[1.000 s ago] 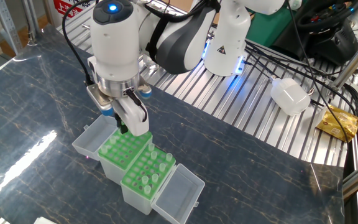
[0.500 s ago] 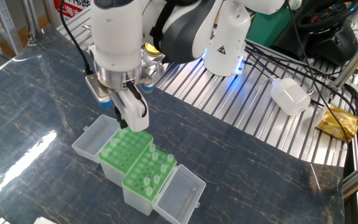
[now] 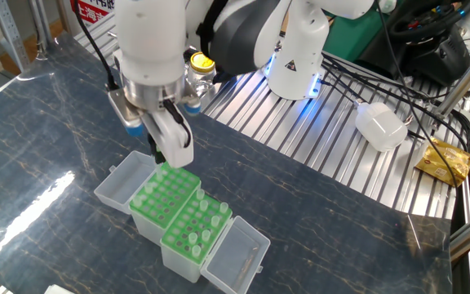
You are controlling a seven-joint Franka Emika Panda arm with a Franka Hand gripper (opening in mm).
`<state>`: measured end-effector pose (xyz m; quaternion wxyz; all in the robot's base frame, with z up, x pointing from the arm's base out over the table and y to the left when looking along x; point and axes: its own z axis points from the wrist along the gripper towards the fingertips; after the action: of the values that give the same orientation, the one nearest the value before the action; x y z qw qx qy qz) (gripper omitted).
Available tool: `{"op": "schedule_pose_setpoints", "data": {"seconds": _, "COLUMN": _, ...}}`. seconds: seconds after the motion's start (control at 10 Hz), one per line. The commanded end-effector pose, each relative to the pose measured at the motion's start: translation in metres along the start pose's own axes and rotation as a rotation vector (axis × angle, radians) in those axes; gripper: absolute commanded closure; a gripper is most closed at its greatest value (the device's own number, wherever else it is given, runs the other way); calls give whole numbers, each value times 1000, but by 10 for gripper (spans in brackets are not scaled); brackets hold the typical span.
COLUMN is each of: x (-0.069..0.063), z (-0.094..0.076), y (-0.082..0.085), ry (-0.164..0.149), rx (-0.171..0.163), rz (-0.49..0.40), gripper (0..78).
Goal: Transfer all large pipette tips from one holder to another
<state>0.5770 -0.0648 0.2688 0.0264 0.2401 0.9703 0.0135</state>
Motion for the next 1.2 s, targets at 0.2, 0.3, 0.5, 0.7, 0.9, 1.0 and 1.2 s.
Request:
{"op": "schedule_pose_setpoints", "data": {"seconds": 0.2, "x": -5, "z": -34, "y": 6, "ry": -3, "rx": -2, "rz": 49, "gripper": 764}}
{"op": "schedule_pose_setpoints", "data": {"seconds": 0.3, "x": -5, "z": -36, "y": 7, "ry": -3, "rx": -2, "rz": 52, "gripper": 764}}
{"op": "schedule_pose_setpoints", "data": {"seconds": 0.5, "x": -4, "z": -47, "y": 11, "ry": -4, "rx": -2, "rz": 76, "gripper": 764}}
{"op": "schedule_pose_setpoints", "data": {"seconds": 0.7, "x": -2, "z": -55, "y": 14, "ry": -5, "rx": 0, "rz": 92, "gripper": 764}}
{"op": "schedule_pose_setpoints", "data": {"seconds": 0.9, "x": -3, "z": -64, "y": 15, "ry": -4, "rx": 0, "rz": 100, "gripper": 764}}
{"op": "schedule_pose_setpoints", "data": {"seconds": 1.0, "x": -4, "z": -68, "y": 15, "ry": -4, "rx": -1, "rz": 103, "gripper": 764}}
{"op": "schedule_pose_setpoints", "data": {"seconds": 1.2, "x": -2, "z": -73, "y": 18, "ry": -6, "rx": 1, "rz": 115, "gripper": 764}}
